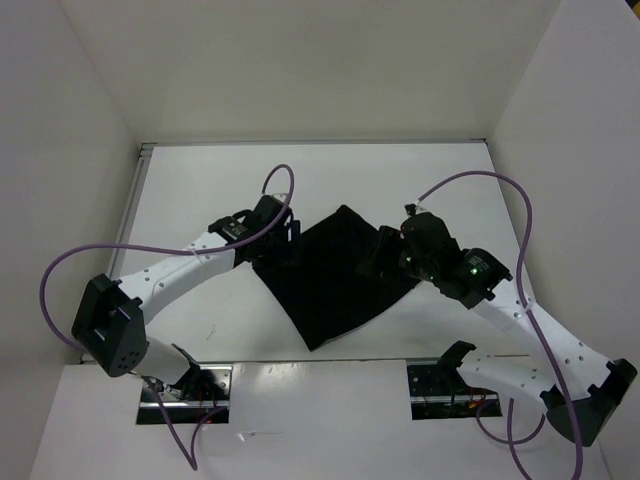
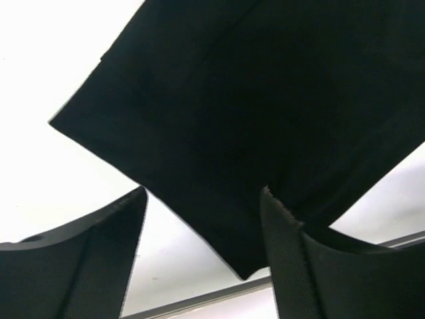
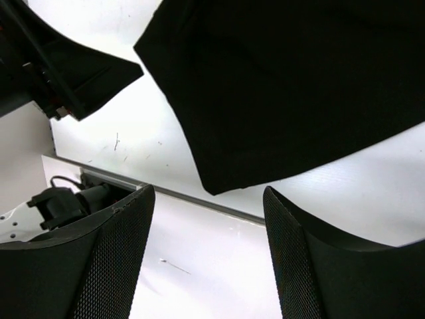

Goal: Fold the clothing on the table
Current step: Grab the skirt from the pile

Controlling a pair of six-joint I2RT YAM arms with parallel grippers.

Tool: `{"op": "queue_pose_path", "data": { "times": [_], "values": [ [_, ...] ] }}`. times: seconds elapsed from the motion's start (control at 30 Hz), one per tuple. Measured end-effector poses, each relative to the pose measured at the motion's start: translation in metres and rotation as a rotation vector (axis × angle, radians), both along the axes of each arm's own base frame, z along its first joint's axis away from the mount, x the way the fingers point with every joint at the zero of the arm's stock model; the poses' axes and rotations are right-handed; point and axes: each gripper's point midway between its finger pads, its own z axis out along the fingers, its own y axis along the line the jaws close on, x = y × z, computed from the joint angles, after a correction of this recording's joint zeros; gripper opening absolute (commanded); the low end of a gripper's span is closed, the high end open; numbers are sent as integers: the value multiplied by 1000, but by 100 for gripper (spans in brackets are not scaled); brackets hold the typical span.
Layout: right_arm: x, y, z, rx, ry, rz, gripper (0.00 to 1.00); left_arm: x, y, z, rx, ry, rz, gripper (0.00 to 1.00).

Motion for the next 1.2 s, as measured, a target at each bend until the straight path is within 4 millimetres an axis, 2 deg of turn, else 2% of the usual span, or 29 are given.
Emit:
{"op": "queue_pose_path", "data": {
  "times": [0.1,0.17,0.3,0.37,0.5,0.63,0.73,0.9,1.2],
  "values": [
    [-2,-1,4,15,-8,-6,72,-1,-7,-1,-29,2,39,53],
    [-2,-1,4,16,-6,-7,72,-7,-12,-8,-56,15,63,47],
    [-2,-1,3,15,-3,-8,72,-34,-5,-33,-89,94,154,48],
    [-2,-1,2,11,1,-8,72,-40,-3,-37,-101,121,185,48],
    [-2,-1,-6,-12,29,-6,72,-49,-13,-40,-155,179,213,48],
    [-4,0,-14,-35,56,5,72,-72,-23,-58,-153,255,206,48],
    [-5,1,-19,-53,74,19,72,-88,-25,-78,-122,324,219,40],
    [-4,3,-26,-77,95,41,72,-96,-26,-97,-76,374,239,37],
    [-4,3,-25,-86,89,57,72,-104,-27,-100,-64,400,271,37]
  ]
}}
